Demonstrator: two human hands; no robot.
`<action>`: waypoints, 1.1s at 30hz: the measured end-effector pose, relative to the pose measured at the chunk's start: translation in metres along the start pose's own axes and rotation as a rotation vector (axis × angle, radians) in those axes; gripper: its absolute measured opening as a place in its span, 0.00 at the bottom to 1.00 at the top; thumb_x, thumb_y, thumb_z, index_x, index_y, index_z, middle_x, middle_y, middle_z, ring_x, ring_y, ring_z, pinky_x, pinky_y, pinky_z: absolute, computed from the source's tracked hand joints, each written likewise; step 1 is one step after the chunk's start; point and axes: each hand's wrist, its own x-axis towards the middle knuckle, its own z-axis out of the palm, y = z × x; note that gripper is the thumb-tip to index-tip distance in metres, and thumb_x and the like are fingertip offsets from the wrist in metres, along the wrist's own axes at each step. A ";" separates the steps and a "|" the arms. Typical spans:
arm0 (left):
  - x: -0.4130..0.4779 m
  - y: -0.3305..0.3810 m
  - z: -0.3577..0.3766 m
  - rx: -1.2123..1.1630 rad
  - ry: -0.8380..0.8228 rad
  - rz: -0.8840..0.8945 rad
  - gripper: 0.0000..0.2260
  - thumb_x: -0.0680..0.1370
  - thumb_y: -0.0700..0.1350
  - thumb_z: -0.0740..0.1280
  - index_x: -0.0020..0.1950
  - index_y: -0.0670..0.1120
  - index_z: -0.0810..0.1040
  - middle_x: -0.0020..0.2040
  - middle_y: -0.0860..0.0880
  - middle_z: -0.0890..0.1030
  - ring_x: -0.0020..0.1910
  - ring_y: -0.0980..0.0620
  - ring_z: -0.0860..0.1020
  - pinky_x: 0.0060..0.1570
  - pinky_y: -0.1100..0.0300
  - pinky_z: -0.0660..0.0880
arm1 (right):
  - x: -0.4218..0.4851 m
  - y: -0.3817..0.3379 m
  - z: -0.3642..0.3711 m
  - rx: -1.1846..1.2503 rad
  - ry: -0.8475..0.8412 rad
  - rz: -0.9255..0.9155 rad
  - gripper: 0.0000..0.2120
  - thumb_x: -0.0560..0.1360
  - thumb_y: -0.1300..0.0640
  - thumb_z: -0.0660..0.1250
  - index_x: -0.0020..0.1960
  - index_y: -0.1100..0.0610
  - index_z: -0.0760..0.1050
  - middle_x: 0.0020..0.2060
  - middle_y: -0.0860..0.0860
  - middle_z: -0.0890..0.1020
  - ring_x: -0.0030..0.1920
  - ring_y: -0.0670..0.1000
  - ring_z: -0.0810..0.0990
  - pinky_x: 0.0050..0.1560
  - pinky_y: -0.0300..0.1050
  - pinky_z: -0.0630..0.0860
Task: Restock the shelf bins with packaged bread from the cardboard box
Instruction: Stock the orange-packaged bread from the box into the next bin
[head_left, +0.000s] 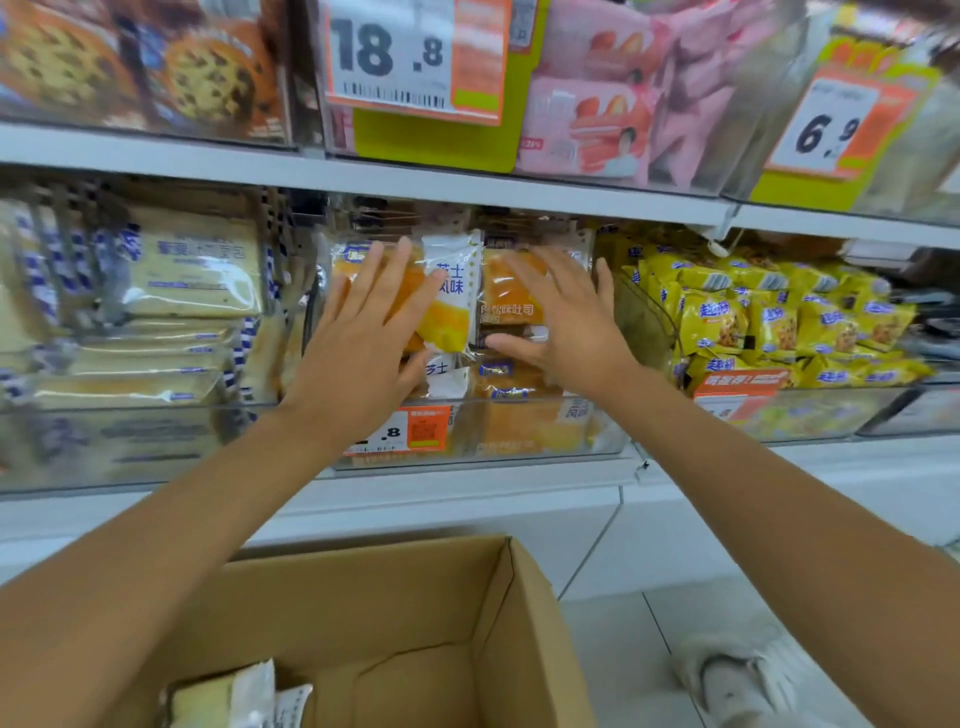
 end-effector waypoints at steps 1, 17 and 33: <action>-0.004 0.002 -0.007 -0.060 -0.006 -0.032 0.30 0.81 0.53 0.62 0.81 0.51 0.55 0.81 0.46 0.49 0.80 0.46 0.46 0.77 0.44 0.51 | -0.008 -0.009 -0.001 0.016 0.010 -0.006 0.39 0.72 0.32 0.64 0.78 0.43 0.57 0.75 0.52 0.63 0.77 0.54 0.57 0.75 0.62 0.43; -0.307 -0.004 0.025 -0.453 -0.542 -0.785 0.15 0.78 0.51 0.69 0.63 0.49 0.76 0.58 0.51 0.77 0.50 0.54 0.76 0.51 0.55 0.76 | -0.209 -0.170 0.106 0.349 -0.633 -0.011 0.24 0.76 0.43 0.67 0.68 0.52 0.71 0.62 0.51 0.76 0.62 0.52 0.74 0.63 0.47 0.71; -0.470 -0.027 0.154 -0.261 -1.014 -0.668 0.42 0.68 0.47 0.79 0.77 0.53 0.61 0.79 0.49 0.56 0.78 0.44 0.55 0.73 0.44 0.62 | -0.311 -0.191 0.261 0.437 -1.055 0.206 0.26 0.77 0.46 0.68 0.71 0.53 0.69 0.65 0.52 0.75 0.64 0.54 0.74 0.64 0.50 0.72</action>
